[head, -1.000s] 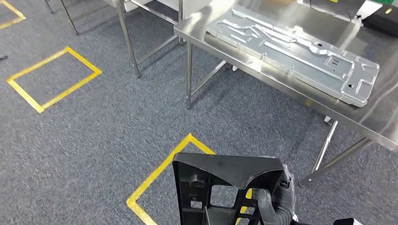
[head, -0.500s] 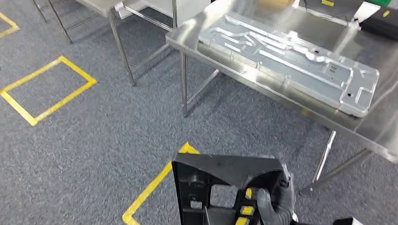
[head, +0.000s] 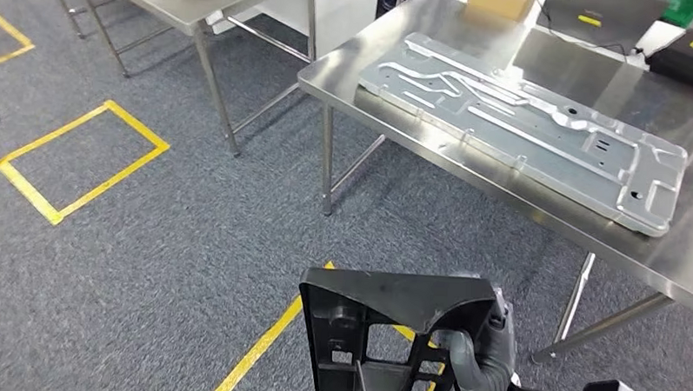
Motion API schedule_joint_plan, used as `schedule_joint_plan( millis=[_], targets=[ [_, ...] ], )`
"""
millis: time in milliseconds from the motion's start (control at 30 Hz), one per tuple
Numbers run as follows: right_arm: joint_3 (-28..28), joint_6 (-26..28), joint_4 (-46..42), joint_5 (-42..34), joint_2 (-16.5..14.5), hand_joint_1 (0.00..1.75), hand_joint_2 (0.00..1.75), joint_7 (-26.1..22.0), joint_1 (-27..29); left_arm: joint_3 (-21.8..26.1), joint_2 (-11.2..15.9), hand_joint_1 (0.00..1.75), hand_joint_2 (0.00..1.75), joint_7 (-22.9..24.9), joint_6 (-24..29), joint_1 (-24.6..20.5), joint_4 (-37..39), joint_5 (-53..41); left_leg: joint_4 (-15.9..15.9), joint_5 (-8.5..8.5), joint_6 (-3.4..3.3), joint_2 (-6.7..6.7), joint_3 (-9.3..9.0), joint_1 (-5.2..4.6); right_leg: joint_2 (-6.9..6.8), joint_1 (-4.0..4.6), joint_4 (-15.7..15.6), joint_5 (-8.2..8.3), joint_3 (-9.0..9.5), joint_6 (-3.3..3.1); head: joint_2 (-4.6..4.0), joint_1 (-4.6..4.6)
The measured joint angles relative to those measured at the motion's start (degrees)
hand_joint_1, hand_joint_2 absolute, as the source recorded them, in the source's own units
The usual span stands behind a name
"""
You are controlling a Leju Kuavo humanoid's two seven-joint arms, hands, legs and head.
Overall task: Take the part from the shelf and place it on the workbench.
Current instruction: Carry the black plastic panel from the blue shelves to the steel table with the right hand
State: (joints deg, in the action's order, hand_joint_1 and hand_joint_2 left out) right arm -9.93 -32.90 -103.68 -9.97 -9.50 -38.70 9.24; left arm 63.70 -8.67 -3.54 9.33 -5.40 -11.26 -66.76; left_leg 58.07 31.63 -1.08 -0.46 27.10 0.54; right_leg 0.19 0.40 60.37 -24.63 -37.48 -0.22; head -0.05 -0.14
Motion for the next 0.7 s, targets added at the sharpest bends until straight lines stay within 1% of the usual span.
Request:
schedule_joint_plan(
  millis=[33,67,100,133,167,200,233,267,300,333,367,400,433,467,500,533,567,600,633,667,700],
  targets=[
    [0.0,0.0,0.0,0.0,0.0,1.75,1.75,0.2,0.0,0.0,-0.1,0.0,1.75,0.1,0.1,0.0,0.0,0.0,0.0,0.02,0.4,0.01,-0.46,-0.04,-0.01,0.16,-0.3,-0.3,0.12,-0.35,0.01,-0.05],
    [0.0,0.0,-0.1,0.0,0.0,1.75,1.75,0.3,0.0,0.0,-0.1,0.0,1.75,0.1,0.1,0.0,0.0,0.0,0.0,-0.07,0.74,0.02,-0.73,-0.1,0.05,0.09,-0.8,-0.22,0.63,-0.71,0.01,-0.03],
    [0.0,0.0,-0.2,0.0,0.0,1.75,1.75,0.3,0.0,0.0,-0.1,0.0,1.75,0.1,0.2,-0.1,0.0,0.0,0.6,-0.14,0.98,0.06,-0.91,-0.12,0.06,-0.09,-1.2,-0.01,1.29,-0.95,0.01,-0.05],
    [0.0,0.0,-0.3,0.0,0.0,1.75,1.75,0.3,0.0,0.0,-0.1,0.0,1.75,0.1,0.2,-0.1,0.0,0.0,2.2,-0.13,1.21,0.08,-0.42,-0.13,0.06,-0.26,-1.7,-0.22,2.07,-1.18,0.01,-0.11],
    [0.0,0.0,-0.4,0.0,-0.1,1.75,1.75,0.3,-0.1,0.0,0.0,0.0,1.75,0.1,0.2,-0.2,0.0,-0.1,4.6,0.38,1.33,0.1,0.83,-0.11,0.05,-0.44,-2.0,-0.46,2.8,-1.42,0.01,-0.19],
    [0.0,0.0,-0.4,0.0,-0.1,1.75,1.75,0.4,-0.1,0.0,0.0,0.0,1.75,0.1,0.3,-0.3,0.0,-0.1,7.9,1.46,1.47,0.12,2.78,-0.01,-0.02,-0.48,-2.3,-0.79,3.36,-1.61,0.01,-0.25],
    [0.0,0.1,-0.4,0.0,-0.1,1.75,1.75,0.4,-0.1,0.0,0.0,0.0,1.75,0.1,0.3,-0.3,0.0,-0.1,11.3,2.91,1.68,0.12,5.09,0.03,-0.04,-0.47,-2.3,-1.2,3.83,-1.78,0.01,-0.31],
    [0.0,0.1,-0.4,0.0,-0.1,1.75,1.75,0.4,-0.1,0.0,0.0,0.0,1.75,0.1,0.3,-0.3,0.0,0.0,14.1,4.39,1.86,0.12,7.24,0.07,-0.04,-0.47,-2.3,-1.63,4.26,-1.85,0.01,-0.33],
    [0.0,0.2,-0.4,0.1,-0.1,1.75,1.75,0.5,0.0,0.0,0.0,0.0,1.75,0.1,0.3,-0.3,0.0,0.0,15.4,5.16,2.04,0.13,8.77,0.11,0.01,-0.48,-2.3,-2.1,4.8,-1.82,0.01,-0.33],
    [0.0,0.2,-0.4,0.1,-0.1,1.75,1.75,0.5,0.0,0.0,0.0,0.0,1.75,0.0,0.3,-0.3,0.0,0.0,15.0,4.62,2.2,0.14,9.43,0.14,0.07,-0.52,-2.3,-2.61,5.45,-1.74,0.01,-0.32],
    [0.0,0.2,-0.4,0.1,-0.1,1.75,1.75,0.5,0.0,0.0,0.0,0.0,1.75,0.0,0.3,-0.3,0.0,0.0,12.8,2.73,2.32,0.16,9.26,0.19,0.14,-0.59,-2.2,-3.16,6.18,-1.6,0.01,-0.33],
    [0.0,0.2,-0.4,0.1,-0.1,1.75,1.75,0.5,0.1,0.0,0.0,0.0,1.75,0.0,0.3,-0.3,0.0,0.0,9.3,-0.19,2.37,0.18,8.5,0.28,0.19,-0.66,-2.2,-3.76,6.89,-1.39,0.01,-0.32],
    [0.0,0.2,-0.4,0.1,-0.1,1.75,1.75,0.5,0.1,0.0,0.0,0.0,1.75,0.1,0.3,-0.3,0.0,0.0,6.0,-2.37,2.39,0.21,7.76,0.29,0.23,-0.67,-2.0,-4.33,7.48,-1.1,0.01,-0.31],
    [0.0,0.2,-0.4,0.1,-0.1,1.75,1.75,0.5,0.1,0.0,0.0,0.0,1.75,0.1,0.3,-0.2,0.0,0.0,3.6,-3.43,2.11,0.28,7.23,0.25,0.3,-0.64,-1.8,-4.79,7.77,-0.78,0.01,-0.35],
    [0.0,0.2,-0.4,0.2,-0.1,1.75,1.75,0.5,0.1,0.0,0.0,0.0,1.75,0.1,0.3,-0.1,0.0,0.0,2.3,-4.06,1.68,0.33,6.96,0.18,0.34,-0.58,-1.7,-5.19,7.86,-0.4,0.01,-0.35],
    [0.0,0.2,-0.4,0.2,-0.2,1.75,1.75,0.6,0.1,0.0,0.0,0.0,1.75,0.1,0.3,-0.1,0.0,0.0,2.0,-3.65,1.12,0.37,7.02,0.08,0.38,-0.48,-1.5,-5.37,7.92,-0.03,0.01,-0.38],
    [0.0,0.2,-0.4,0.3,-0.2,1.75,1.75,0.6,0.1,0.1,-0.1,0.0,1.75,0.0,0.3,-0.1,0.0,0.0,1.9,-3.7,0.49,0.36,6.79,0.08,0.4,-0.44,-1.4,-5.51,7.97,0.3,0.01,-0.41],
    [0.0,0.2,-0.4,0.3,-0.2,1.75,1.75,0.6,0.1,0.1,-0.1,0.0,1.75,0.0,0.3,-0.1,0.0,0.0,1.7,-4.08,0.07,0.31,6.4,0.14,0.35,-0.47,-1.1,-5.68,8.08,0.66,0.01,-0.38],
    [0.0,0.2,-0.4,0.3,-0.2,1.75,1.75,0.6,0.0,0.1,-0.2,0.0,1.75,0.0,0.3,-0.1,0.0,0.0,1.4,-3.96,-0.29,0.27,5.94,0.21,0.29,-0.52,-0.2,-5.96,7.94,0.99,0.01,-0.34],
    [0.0,0.2,-0.4,0.3,-0.2,1.75,1.75,0.6,0.0,0.1,-0.2,0.0,1.75,0.0,0.4,-0.1,0.0,0.0,1.2,-3.89,-0.55,0.25,5.37,0.28,0.22,-0.63,1.5,-6.66,7.11,1.28,0.01,-0.28],
    [0.0,0.2,-0.4,0.3,-0.2,1.75,1.75,0.6,0.0,0.1,-0.2,0.0,1.75,0.0,0.4,-0.1,0.0,0.0,1.1,-3.69,-0.73,0.26,4.98,0.3,0.15,-0.74,4.2,-7.7,5.51,1.58,0.01,-0.23]
  ],
)
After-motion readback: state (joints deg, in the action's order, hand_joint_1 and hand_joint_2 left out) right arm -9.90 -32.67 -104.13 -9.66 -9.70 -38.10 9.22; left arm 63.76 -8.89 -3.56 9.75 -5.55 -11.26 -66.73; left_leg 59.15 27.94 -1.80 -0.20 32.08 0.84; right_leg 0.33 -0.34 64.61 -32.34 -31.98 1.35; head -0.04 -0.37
